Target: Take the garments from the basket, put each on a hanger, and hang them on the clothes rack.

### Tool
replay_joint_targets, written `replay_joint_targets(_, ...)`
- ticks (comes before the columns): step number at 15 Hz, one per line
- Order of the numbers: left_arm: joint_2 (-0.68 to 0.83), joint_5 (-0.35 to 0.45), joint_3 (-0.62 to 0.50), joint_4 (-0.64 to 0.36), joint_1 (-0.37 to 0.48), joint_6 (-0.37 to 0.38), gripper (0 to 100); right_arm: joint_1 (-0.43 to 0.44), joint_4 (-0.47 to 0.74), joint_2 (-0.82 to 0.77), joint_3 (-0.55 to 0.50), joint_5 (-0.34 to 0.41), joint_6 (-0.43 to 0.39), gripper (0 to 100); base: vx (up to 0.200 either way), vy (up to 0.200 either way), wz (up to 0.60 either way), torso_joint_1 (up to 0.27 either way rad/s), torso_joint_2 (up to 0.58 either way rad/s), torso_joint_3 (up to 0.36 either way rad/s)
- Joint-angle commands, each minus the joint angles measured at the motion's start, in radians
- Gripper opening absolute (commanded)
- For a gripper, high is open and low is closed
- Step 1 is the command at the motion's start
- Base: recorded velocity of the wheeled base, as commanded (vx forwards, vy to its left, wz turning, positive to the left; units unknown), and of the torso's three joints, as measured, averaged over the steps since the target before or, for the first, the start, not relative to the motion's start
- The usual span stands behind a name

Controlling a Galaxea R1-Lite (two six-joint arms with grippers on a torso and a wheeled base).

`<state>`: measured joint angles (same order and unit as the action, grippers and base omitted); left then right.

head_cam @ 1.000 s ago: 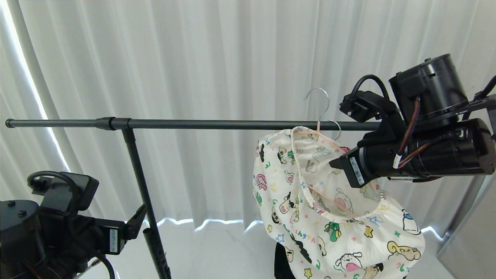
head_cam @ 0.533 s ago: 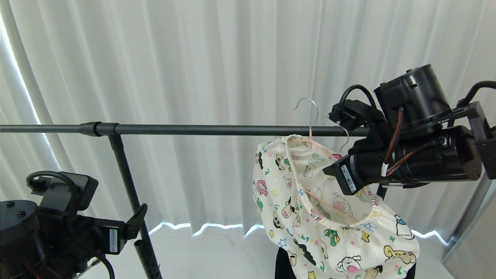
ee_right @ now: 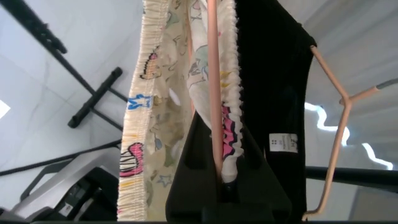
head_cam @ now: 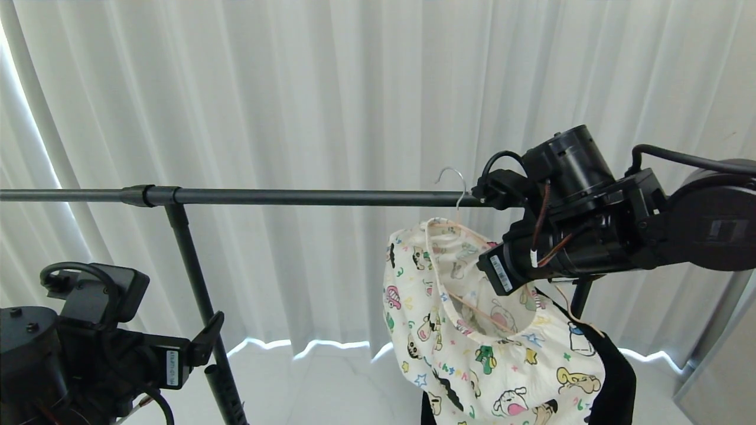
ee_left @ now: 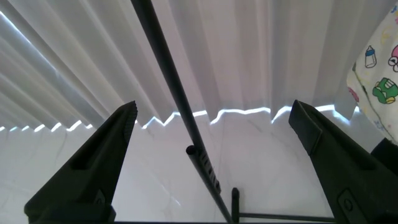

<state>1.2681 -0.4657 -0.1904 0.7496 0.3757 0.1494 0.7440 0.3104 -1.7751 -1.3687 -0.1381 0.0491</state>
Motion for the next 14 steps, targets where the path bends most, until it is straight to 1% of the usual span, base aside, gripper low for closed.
replay_joint_targets(1, -0.001, -0.001, 0.005, 0.001, 0.000, -0.001, 100, -0.006, 0.001, -0.040, -0.006, -0.008, 0.000, 0, 0.000, 0.000, 0.00, 0.000, 0.00, 0.000)
replay_joint_targets(10, -0.004, -0.001, 0.023, 0.001, 0.000, -0.001, 100, -0.008, -0.001, -0.055, -0.007, -0.008, 0.001, 0, 0.000, 0.000, 0.00, 0.000, 0.00, 0.000)
replay_joint_targets(14, -0.004, -0.001, 0.035, 0.001, 0.000, -0.002, 100, -0.040, -0.001, -0.055, -0.033, -0.011, 0.001, 0, 0.000, 0.000, 0.00, 0.000, 0.00, 0.000)
